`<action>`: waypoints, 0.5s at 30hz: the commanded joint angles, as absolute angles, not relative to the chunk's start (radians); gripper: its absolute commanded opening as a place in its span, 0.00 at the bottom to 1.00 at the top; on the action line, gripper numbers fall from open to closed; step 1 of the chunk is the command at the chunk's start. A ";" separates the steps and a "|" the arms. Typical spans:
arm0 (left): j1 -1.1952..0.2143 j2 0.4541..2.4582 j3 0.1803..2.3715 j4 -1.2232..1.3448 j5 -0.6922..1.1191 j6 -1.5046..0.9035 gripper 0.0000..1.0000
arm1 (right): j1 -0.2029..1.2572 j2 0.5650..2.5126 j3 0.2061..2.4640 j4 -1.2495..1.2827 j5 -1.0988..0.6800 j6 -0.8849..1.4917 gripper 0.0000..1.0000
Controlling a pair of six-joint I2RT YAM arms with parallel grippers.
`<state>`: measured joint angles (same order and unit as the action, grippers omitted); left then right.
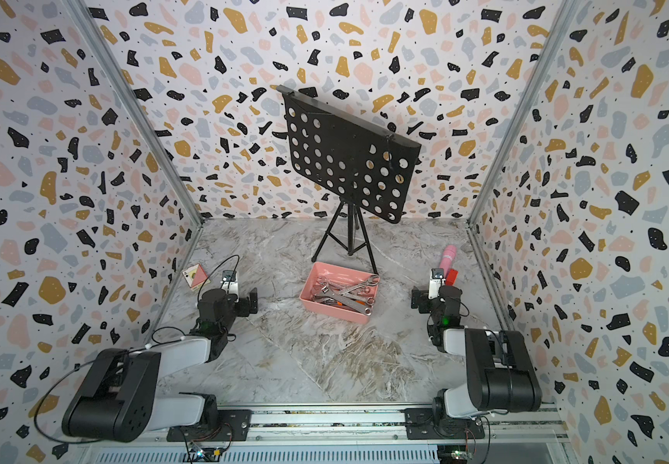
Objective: Take out the wrench from the storage box
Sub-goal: Pick up the wrench from the storage box.
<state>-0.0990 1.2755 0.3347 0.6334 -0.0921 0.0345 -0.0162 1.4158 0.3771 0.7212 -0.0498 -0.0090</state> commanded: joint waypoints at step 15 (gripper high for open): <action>-0.228 1.039 0.828 -0.326 0.477 0.320 0.99 | 0.007 0.984 0.752 -0.260 -0.534 0.000 1.00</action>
